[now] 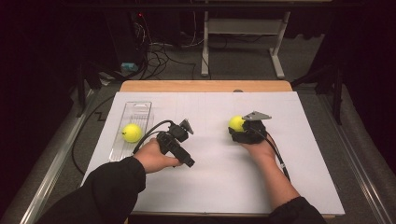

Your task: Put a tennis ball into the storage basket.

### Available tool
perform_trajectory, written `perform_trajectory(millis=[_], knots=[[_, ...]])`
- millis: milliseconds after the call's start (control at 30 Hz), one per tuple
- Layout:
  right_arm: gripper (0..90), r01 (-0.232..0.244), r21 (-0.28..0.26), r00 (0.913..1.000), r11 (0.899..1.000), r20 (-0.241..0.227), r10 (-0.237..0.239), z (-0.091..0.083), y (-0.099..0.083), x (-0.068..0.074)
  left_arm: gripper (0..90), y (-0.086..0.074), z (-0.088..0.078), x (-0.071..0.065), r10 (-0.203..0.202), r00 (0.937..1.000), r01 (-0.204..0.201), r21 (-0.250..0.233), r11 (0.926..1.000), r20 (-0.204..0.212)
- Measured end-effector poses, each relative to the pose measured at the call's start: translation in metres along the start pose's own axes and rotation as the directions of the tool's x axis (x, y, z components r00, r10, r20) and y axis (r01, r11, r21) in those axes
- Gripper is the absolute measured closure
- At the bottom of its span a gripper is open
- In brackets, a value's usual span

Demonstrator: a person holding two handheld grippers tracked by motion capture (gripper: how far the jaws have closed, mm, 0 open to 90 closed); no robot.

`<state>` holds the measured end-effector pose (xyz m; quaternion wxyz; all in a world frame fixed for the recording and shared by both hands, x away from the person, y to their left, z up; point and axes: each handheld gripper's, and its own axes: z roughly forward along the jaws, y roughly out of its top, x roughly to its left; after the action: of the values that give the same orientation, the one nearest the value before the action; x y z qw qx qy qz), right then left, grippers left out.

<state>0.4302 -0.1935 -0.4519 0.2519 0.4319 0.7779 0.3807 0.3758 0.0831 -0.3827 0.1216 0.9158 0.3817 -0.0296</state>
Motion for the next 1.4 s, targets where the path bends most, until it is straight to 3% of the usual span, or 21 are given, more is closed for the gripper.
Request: perform_trajectory(millis=[333,967,1133,1400], knots=[[26.7,0.029,-0.062,0.9992,0.998,-0.027,-0.031,-0.034,-0.015,0.013,0.6,-0.002,-0.002,0.000,-0.002,1.0000,0.002,0.005,1.0000,-0.005],[26.7,0.030,-0.099,0.9985,0.995,-0.042,-0.034,-0.084,-0.074,0.019,0.5,0.004,-0.006,-0.010,0.020,0.9998,-0.020,0.005,0.9998,-0.006],[26.7,0.029,-0.105,0.9977,0.994,-0.057,-0.035,-0.088,-0.077,0.021,0.6,0.006,-0.008,-0.014,0.023,0.9997,-0.023,0.007,0.9997,-0.006],[26.7,0.060,-0.126,0.9929,0.990,-0.095,-0.072,-0.085,-0.070,0.040,0.6,0.007,-0.015,-0.017,0.030,0.9995,-0.030,0.002,0.9996,-0.005]])
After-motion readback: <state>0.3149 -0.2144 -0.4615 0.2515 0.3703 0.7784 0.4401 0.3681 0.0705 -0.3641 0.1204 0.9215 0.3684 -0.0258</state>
